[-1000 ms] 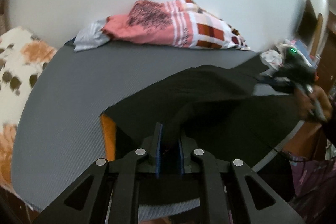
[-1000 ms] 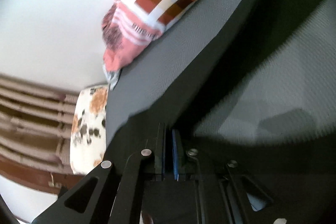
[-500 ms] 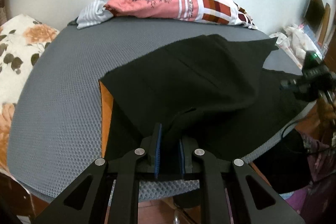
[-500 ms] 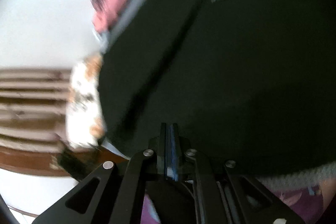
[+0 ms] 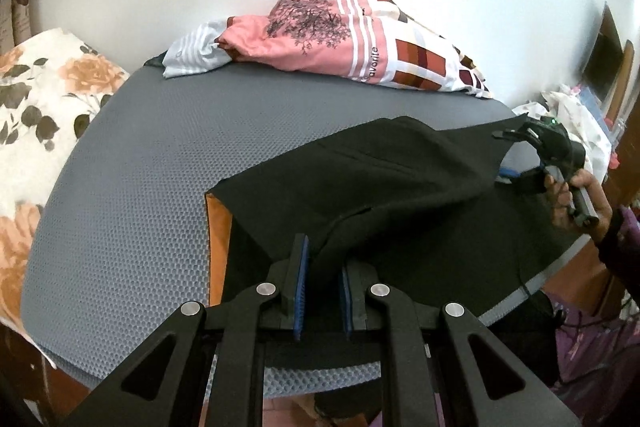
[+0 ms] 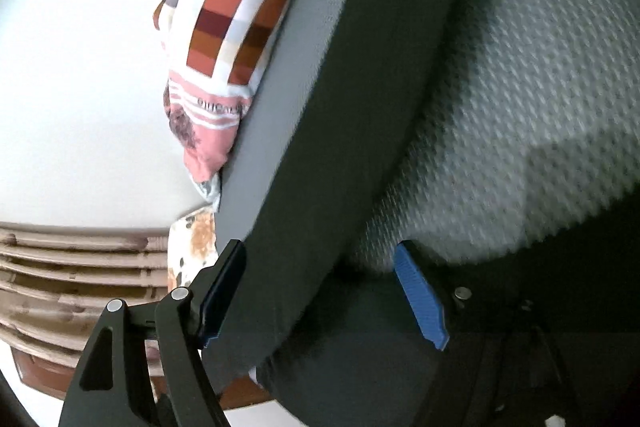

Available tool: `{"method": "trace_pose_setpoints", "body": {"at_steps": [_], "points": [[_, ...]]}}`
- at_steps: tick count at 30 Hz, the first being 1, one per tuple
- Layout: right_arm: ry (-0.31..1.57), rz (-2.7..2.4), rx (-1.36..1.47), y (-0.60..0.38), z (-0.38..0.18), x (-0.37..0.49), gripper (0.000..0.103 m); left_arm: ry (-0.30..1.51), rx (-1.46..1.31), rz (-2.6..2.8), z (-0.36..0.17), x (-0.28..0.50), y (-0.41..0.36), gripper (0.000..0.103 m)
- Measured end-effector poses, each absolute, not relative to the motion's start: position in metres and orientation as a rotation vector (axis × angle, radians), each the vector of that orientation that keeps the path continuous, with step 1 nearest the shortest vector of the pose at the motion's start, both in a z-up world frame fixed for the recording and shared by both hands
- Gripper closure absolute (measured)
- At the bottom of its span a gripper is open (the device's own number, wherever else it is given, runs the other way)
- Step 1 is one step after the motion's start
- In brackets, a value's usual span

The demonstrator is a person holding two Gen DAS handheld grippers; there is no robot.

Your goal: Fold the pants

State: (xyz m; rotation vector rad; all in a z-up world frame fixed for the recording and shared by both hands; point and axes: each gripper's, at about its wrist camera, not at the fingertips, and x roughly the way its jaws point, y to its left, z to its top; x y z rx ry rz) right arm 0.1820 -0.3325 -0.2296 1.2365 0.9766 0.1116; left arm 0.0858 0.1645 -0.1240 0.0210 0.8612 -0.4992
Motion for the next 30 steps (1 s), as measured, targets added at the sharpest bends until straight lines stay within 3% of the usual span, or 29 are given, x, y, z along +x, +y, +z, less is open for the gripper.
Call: {"method": "trace_pose_setpoints", "body": {"at_steps": [1, 2, 3, 15, 23, 26, 30], "points": [[0.982, 0.11, 1.218, -0.334, -0.229, 0.188, 0.058, 0.863, 0.019, -0.498, -0.125, 0.086, 0.165, 0.088], [0.997, 0.108, 1.197, -0.335, -0.229, 0.193, 0.09, 0.869, 0.014, -0.502, -0.126, 0.088, 0.166, 0.088], [1.013, 0.095, 1.169, -0.337, -0.229, 0.195, 0.094, 0.874, 0.013, -0.504, -0.128, 0.088, 0.166, 0.088], [0.945, 0.156, 1.047, -0.31, -0.171, 0.109, 0.098, 0.916, -0.006, -0.412, -0.144, 0.088, 0.198, 0.086], [1.166, 0.098, 1.075, -0.273, -0.229, 0.04, 0.098, 0.966, 0.054, -0.361, -0.174, 0.078, 0.205, 0.086], [1.154, 0.101, 1.04, -0.269, -0.227, 0.039, 0.099, 0.959, 0.054, -0.353, -0.179, 0.076, 0.206, 0.086], [1.156, 0.103, 1.047, -0.268, -0.222, 0.038, 0.099, 0.945, 0.118, -0.298, -0.181, 0.076, 0.207, 0.072]]}}
